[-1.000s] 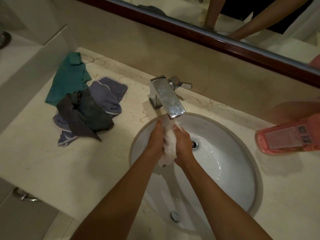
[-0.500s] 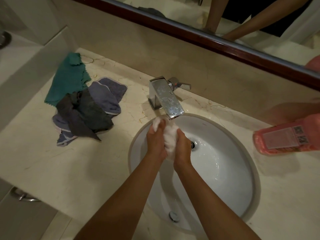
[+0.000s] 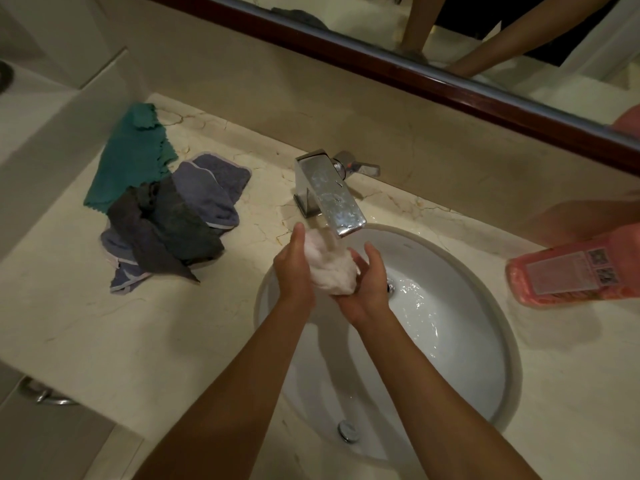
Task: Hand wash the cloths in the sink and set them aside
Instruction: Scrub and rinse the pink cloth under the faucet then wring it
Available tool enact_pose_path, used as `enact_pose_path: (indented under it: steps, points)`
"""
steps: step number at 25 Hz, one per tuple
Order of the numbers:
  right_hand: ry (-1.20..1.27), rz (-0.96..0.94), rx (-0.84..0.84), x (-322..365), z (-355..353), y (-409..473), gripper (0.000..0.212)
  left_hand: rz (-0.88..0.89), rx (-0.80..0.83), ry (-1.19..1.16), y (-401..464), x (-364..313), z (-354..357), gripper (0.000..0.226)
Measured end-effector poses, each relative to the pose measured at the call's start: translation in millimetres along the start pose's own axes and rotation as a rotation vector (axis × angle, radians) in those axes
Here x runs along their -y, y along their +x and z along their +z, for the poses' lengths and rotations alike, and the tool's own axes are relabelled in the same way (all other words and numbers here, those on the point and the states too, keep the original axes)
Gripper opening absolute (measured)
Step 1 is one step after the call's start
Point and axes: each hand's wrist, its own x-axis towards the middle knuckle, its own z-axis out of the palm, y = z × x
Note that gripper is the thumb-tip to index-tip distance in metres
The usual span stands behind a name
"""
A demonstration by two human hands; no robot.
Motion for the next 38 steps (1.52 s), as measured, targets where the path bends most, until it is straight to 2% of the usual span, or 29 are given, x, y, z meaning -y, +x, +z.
enact_pose_path:
  steps: [2, 4, 6, 9, 12, 14, 16, 19, 22, 24, 28, 30, 33, 36, 38]
  points:
    - [-0.027, -0.086, 0.056, 3, 0, 5, 0.036, 0.067, -0.023, 0.102, 0, 3, -4, 0.031]
    - [-0.148, -0.104, 0.070, 4, 2, 5, 0.039, 0.066, 0.044, 0.161, -1, 8, -4, 0.027]
    - [-0.278, -0.117, 0.049, 1, 2, 7, 0.035, 0.034, 0.090, 0.250, 0, 10, -1, 0.033]
    - [-0.472, -0.295, 0.065, -4, -4, 9, 0.016, 0.057, 0.056, 0.349, 3, 11, 4, 0.041]
    - [-0.481, -0.402, 0.047, -10, -10, 8, 0.022, 0.078, 0.061, 0.384, -2, 15, 7, 0.041]
    - [-0.484, -0.430, -0.012, -12, -11, 9, 0.022, 0.058, 0.091, 0.332, -3, 17, 8, 0.038]
    - [-0.522, -0.446, -0.047, -12, -10, 10, 0.024, -0.046, 0.154, 0.259, -6, 13, 7, 0.038]
    - [-0.620, -0.489, -0.009, -8, -9, 13, 0.030, -0.196, 0.240, 0.142, -9, 12, 0, 0.036]
    - [-0.699, -0.514, -0.065, -7, -7, 17, 0.038, -0.231, 0.265, 0.022, -10, 14, -4, 0.043]
    - [-0.723, -0.527, -0.122, -8, -5, 20, 0.045, -0.188, 0.234, 0.047, -11, 17, -2, 0.049]
    - [-0.762, -0.511, -0.222, -8, -6, 27, 0.048, -0.044, 0.083, 0.193, -15, 30, 3, 0.033]
    - [-0.807, -0.497, -0.273, -5, -5, 30, 0.046, 0.022, 0.091, 0.179, -18, 37, 2, 0.025]
    - [-0.914, -0.447, -0.340, -2, 1, 32, 0.044, 0.121, 0.156, 0.192, -18, 44, 0, 0.027]
    - [-0.924, -0.489, -0.309, -6, 1, 29, 0.044, 0.159, 0.072, 0.188, -13, 44, 2, 0.015]
    - [-0.834, -0.506, -0.219, -11, -4, 21, 0.028, 0.196, -0.014, 0.197, -9, 42, 5, 0.016]
